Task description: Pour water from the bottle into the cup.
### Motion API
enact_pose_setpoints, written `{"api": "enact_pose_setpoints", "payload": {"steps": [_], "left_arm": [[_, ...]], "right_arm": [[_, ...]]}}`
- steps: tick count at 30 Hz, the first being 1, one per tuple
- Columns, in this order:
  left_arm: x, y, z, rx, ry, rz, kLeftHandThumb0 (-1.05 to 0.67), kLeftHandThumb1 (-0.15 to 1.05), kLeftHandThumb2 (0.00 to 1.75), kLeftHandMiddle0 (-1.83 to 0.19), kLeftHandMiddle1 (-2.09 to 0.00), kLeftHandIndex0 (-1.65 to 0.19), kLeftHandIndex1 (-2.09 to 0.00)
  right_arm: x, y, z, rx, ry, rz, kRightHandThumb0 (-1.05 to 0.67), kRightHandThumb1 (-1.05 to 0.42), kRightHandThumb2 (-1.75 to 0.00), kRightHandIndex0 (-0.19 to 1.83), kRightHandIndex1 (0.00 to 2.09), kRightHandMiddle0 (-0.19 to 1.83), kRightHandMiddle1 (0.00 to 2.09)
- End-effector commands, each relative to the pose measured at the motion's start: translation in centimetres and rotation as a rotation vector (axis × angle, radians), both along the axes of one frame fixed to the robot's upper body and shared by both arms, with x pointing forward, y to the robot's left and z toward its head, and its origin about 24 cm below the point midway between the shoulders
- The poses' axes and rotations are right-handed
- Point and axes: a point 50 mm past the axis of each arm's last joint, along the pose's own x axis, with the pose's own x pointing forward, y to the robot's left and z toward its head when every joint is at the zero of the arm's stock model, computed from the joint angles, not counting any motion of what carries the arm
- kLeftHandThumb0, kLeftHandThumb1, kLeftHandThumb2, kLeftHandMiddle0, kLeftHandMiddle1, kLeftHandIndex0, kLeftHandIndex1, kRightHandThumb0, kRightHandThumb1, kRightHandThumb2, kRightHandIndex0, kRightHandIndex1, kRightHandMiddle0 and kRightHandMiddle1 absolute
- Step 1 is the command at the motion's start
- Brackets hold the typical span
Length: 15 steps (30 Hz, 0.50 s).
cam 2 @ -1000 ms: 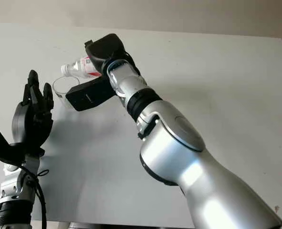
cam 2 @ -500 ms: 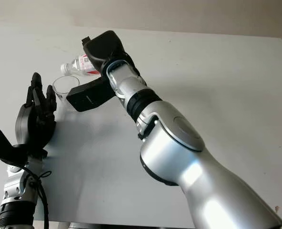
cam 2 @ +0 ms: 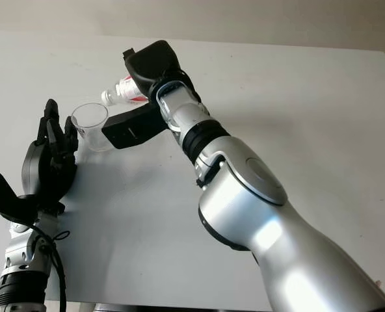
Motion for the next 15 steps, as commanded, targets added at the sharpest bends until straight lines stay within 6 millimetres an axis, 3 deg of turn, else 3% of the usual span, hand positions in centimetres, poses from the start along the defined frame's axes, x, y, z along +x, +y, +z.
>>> {"api": "enact_pose_setpoints", "payload": {"steps": [1,15], "left_arm": [[0.11,0.25,0.32,0.016,-0.013,0.001,-0.75,1.05,0.69,0.19,0.00,0.19,0.00],[0.27,0.52,0.49,0.029,-0.019,0.001,-0.75,1.05,0.70,0.19,0.00,0.19,0.00]], "right_arm": [[0.16,-0.60,-0.01,0.020,-0.005,-0.006,-0.39,-1.01,-0.06,0.54,2.09,0.07,1.38],[0.30,-1.22,0.24,0.125,-0.008,-0.003,-0.38,-1.00,-0.05,0.51,2.09,0.11,1.39]]}}
